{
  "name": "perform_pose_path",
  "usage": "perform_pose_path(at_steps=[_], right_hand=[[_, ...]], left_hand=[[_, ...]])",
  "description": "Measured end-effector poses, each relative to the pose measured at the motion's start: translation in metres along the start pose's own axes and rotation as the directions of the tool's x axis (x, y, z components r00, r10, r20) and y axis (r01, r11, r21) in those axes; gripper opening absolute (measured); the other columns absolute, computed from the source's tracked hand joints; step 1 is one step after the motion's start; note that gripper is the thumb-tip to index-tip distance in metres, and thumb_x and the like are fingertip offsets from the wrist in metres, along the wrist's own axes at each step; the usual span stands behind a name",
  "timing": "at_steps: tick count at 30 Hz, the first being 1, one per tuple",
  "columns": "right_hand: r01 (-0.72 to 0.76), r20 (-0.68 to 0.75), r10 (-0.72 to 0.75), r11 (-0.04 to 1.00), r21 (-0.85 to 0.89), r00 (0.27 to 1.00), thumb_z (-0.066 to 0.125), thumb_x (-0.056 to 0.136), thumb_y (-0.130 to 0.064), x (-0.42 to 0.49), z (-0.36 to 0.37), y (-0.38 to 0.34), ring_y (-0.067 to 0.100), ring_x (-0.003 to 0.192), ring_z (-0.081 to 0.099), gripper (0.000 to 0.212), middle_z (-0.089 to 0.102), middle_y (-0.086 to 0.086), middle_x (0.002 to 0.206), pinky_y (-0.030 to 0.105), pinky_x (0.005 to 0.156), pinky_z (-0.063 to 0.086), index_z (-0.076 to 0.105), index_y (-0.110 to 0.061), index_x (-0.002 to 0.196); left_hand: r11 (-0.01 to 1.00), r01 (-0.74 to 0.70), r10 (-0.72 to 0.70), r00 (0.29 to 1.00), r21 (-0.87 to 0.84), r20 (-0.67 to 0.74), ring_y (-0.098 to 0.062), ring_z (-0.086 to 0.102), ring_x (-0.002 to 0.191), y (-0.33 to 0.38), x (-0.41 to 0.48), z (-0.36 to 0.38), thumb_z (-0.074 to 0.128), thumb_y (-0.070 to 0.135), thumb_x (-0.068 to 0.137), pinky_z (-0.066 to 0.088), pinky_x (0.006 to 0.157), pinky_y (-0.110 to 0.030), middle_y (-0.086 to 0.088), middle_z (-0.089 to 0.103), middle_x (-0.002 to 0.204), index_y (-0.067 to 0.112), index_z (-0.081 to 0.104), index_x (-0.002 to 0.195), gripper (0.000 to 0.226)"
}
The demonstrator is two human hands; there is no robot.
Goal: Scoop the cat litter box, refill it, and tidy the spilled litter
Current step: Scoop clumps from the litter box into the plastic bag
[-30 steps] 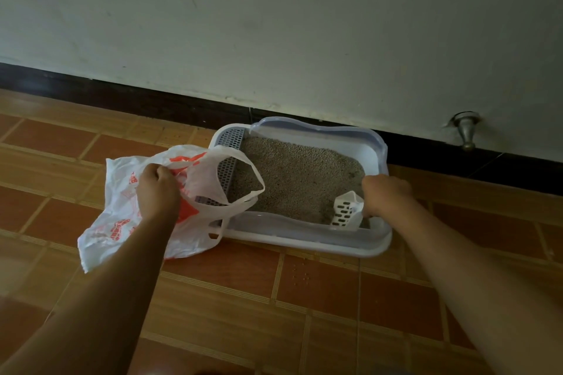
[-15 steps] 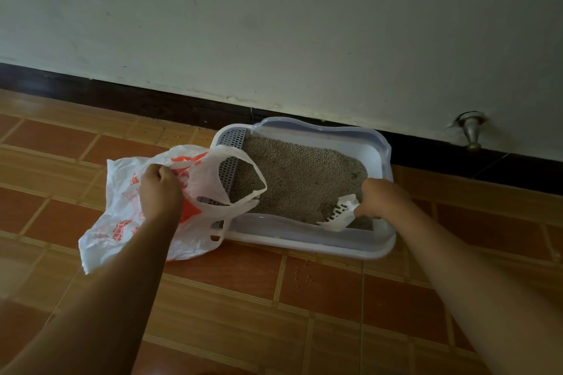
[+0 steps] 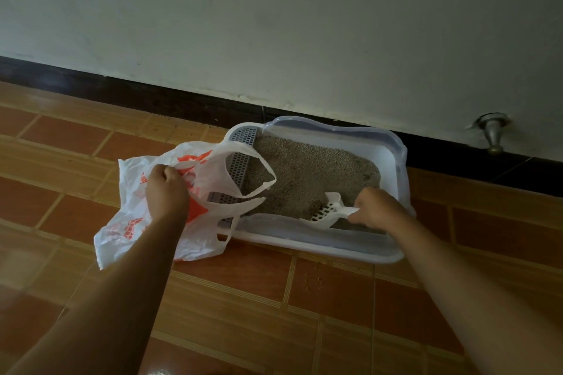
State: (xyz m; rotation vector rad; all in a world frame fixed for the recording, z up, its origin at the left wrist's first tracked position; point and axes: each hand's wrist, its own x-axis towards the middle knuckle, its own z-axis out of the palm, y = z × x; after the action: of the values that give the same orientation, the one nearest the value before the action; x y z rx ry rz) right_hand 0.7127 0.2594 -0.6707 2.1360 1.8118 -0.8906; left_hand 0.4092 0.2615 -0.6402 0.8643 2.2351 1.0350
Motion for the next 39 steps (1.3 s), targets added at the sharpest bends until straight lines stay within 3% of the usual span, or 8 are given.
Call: perform_pose_path(at_steps=[5, 10, 19, 26, 30, 32, 35, 39], right_hand=[[0.017, -0.001, -0.017, 0.999, 0.049, 1.0, 0.068, 0.079, -0.021, 0.009, 0.006, 0.0, 0.02, 0.065, 0.059, 0.022, 0.065, 0.007, 0.075, 0.025, 0.054, 0.039, 0.07, -0.004, 0.094], [0.026, -0.015, -0.024, 0.995, 0.094, 1.0, 0.069, 0.079, -0.022, 0.017, 0.012, -0.003, 0.024, 0.075, 0.064, 0.022, 0.068, 0.009, 0.081, 0.03, 0.062, 0.043, 0.071, -0.007, 0.094], [0.035, -0.009, -0.034, 0.979, 0.202, 0.999, 0.068, 0.08, -0.017, 0.014, 0.018, 0.0, 0.021, 0.068, 0.056, 0.02, 0.068, 0.016, 0.085, 0.028, 0.059, 0.037, 0.071, -0.001, 0.092], [0.048, -0.018, -0.045, 0.964, 0.26, 0.999, 0.068, 0.08, -0.018, 0.008, 0.021, 0.003, 0.013, 0.059, 0.05, 0.021, 0.061, 0.007, 0.074, 0.026, 0.055, 0.035, 0.071, -0.005, 0.096], [0.073, -0.067, -0.054, 0.944, 0.323, 0.996, 0.067, 0.08, -0.016, 0.003, 0.023, 0.005, 0.016, 0.061, 0.053, 0.018, 0.062, 0.005, 0.071, 0.026, 0.056, 0.036, 0.072, -0.008, 0.095], [0.093, -0.093, -0.062, 0.922, 0.376, 0.994, 0.066, 0.081, -0.015, 0.0, 0.023, 0.005, 0.018, 0.065, 0.055, 0.019, 0.064, 0.007, 0.076, 0.027, 0.059, 0.038, 0.071, -0.009, 0.098], [0.13, -0.143, -0.071, 0.88, 0.456, 0.987, 0.064, 0.082, -0.011, -0.008, 0.022, 0.004, 0.018, 0.068, 0.055, 0.023, 0.066, 0.011, 0.084, 0.027, 0.061, 0.04, 0.068, -0.01, 0.105], [0.193, -0.228, -0.086, 0.844, 0.501, 0.97, 0.063, 0.083, -0.01, -0.017, 0.022, 0.001, 0.017, 0.065, 0.054, 0.025, 0.064, 0.007, 0.08, 0.025, 0.057, 0.039, 0.067, -0.011, 0.107]], left_hand=[[1.0, 0.01, -0.01, 1.0, 0.001, -0.004, -0.045, 0.054, 0.106, -0.001, 0.003, -0.001, 0.026, 0.014, 0.099, 0.045, 0.094, -0.05, -0.03, 0.056, 0.115, -0.008, 0.053, 0.111, 0.037], [1.0, 0.012, -0.013, 1.0, -0.011, -0.011, -0.037, 0.051, 0.082, 0.002, 0.002, 0.0, 0.026, 0.013, 0.099, 0.046, 0.093, -0.048, -0.031, 0.056, 0.114, -0.008, 0.053, 0.109, 0.036], [1.0, -0.001, 0.0, 1.0, -0.025, -0.018, -0.045, 0.054, 0.102, 0.001, 0.001, -0.004, 0.026, 0.012, 0.099, 0.046, 0.092, -0.049, -0.031, 0.056, 0.115, -0.009, 0.053, 0.11, 0.036], [0.999, -0.019, 0.018, 0.999, -0.026, -0.038, -0.039, 0.053, 0.087, 0.001, -0.001, -0.008, 0.026, 0.012, 0.098, 0.045, 0.093, -0.048, -0.031, 0.057, 0.112, -0.009, 0.054, 0.108, 0.036], [0.999, -0.024, 0.023, 0.999, -0.026, -0.036, -0.047, 0.052, 0.103, -0.001, -0.002, -0.009, 0.026, 0.011, 0.097, 0.044, 0.094, -0.051, -0.033, 0.056, 0.114, -0.011, 0.052, 0.111, 0.037], [0.999, -0.028, 0.027, 0.999, -0.025, -0.029, -0.049, 0.052, 0.095, -0.002, -0.003, -0.011, 0.026, 0.011, 0.097, 0.044, 0.094, -0.053, -0.033, 0.056, 0.113, -0.011, 0.052, 0.111, 0.037], [0.999, -0.024, 0.023, 0.999, -0.037, -0.032, -0.048, 0.052, 0.108, -0.003, -0.004, -0.013, 0.026, 0.012, 0.097, 0.044, 0.095, -0.052, -0.032, 0.056, 0.115, -0.011, 0.052, 0.112, 0.037], [0.998, -0.031, 0.029, 0.999, -0.049, -0.038, -0.037, 0.049, 0.081, -0.001, -0.007, -0.015, 0.026, 0.012, 0.098, 0.045, 0.094, -0.051, -0.032, 0.057, 0.113, -0.009, 0.053, 0.109, 0.036]])
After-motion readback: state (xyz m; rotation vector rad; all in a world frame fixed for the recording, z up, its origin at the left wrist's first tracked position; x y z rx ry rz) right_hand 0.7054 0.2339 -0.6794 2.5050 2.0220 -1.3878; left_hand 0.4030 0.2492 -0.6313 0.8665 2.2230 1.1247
